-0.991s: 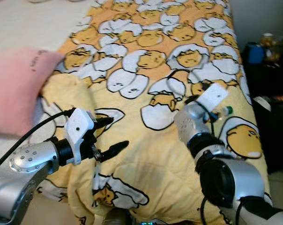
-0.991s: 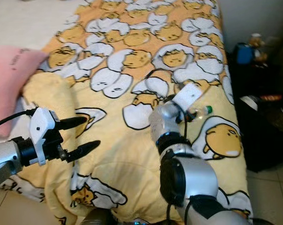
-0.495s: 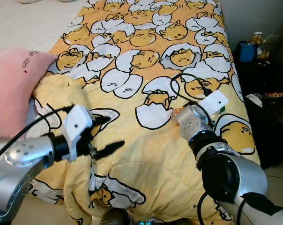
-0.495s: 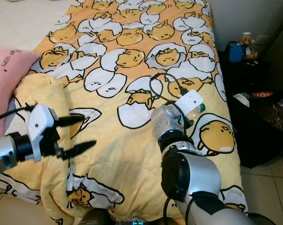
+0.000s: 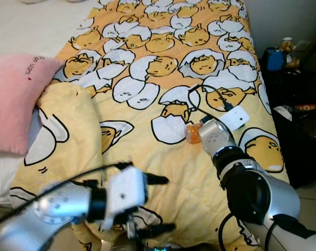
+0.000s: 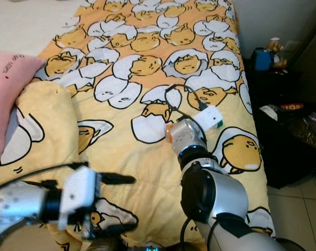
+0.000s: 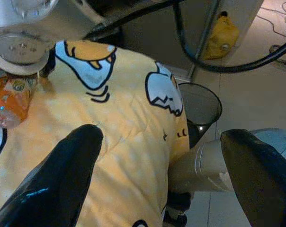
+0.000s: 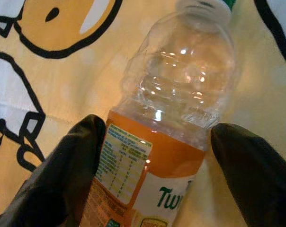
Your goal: Clean up the room
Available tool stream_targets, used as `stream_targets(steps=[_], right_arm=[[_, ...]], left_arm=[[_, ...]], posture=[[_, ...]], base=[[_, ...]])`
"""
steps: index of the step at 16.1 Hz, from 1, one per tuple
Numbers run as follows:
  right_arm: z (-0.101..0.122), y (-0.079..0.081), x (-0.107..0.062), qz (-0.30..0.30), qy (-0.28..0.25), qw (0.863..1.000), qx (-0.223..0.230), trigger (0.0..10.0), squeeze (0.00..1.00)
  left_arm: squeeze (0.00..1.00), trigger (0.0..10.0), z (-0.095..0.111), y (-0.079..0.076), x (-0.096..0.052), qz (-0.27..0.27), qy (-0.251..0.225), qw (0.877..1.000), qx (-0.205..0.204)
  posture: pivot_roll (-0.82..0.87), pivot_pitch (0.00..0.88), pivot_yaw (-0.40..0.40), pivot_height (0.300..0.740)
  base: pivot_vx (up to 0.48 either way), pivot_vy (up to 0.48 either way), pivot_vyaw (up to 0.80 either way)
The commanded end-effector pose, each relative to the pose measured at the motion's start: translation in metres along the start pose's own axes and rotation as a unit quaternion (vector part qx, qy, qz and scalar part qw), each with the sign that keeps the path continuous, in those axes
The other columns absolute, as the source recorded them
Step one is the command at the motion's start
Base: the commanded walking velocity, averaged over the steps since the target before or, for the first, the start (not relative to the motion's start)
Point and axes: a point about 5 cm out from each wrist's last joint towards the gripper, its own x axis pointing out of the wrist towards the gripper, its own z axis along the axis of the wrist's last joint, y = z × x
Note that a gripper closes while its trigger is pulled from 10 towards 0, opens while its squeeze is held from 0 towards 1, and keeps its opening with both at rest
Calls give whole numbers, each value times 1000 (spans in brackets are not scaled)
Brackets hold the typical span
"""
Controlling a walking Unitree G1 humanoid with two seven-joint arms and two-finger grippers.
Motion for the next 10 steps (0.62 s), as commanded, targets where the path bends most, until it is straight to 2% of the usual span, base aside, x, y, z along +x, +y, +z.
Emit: stream_targets(steps=[1, 3, 5, 7, 9, 10], right_arm=[[-22, -15, 4, -22, 46, 999, -16, 0, 286], [-25, -15, 4, -12, 57, 998, -10, 0, 286], [-39, -7, 0, 33, 107, 993, 19, 0, 282], [-51, -10, -1, 46, 134, 989, 30, 0, 282], [-33, -6, 2, 67, 73, 995, -23, 0, 275], [-6, 11, -2, 110, -18, 989, -100, 0, 275]], left_arm=[[0, 10000, -2, 5, -1, 12, 5, 1000, 4], [0, 10000, -1, 14, -4, 32, 8, 999, 9], [0, 10000, -3, 20, -6, 48, 13, 999, 13], [0, 10000, -4, 22, -6, 50, 15, 999, 16], [0, 10000, -7, 28, -5, 63, 12, 998, 13], [0, 10000, -9, 34, -3, 78, 3, 997, 3]], posture=[[480, 263, 6, 740], [479, 262, 5, 740], [477, 262, 11, 740], [482, 262, 12, 740], [463, 254, 21, 740], [431, 226, 22, 740]], base=[[0, 0, 0], [0, 0, 0], [0, 0, 0], [0, 0, 0], [0, 0, 0], [0, 0, 0]])
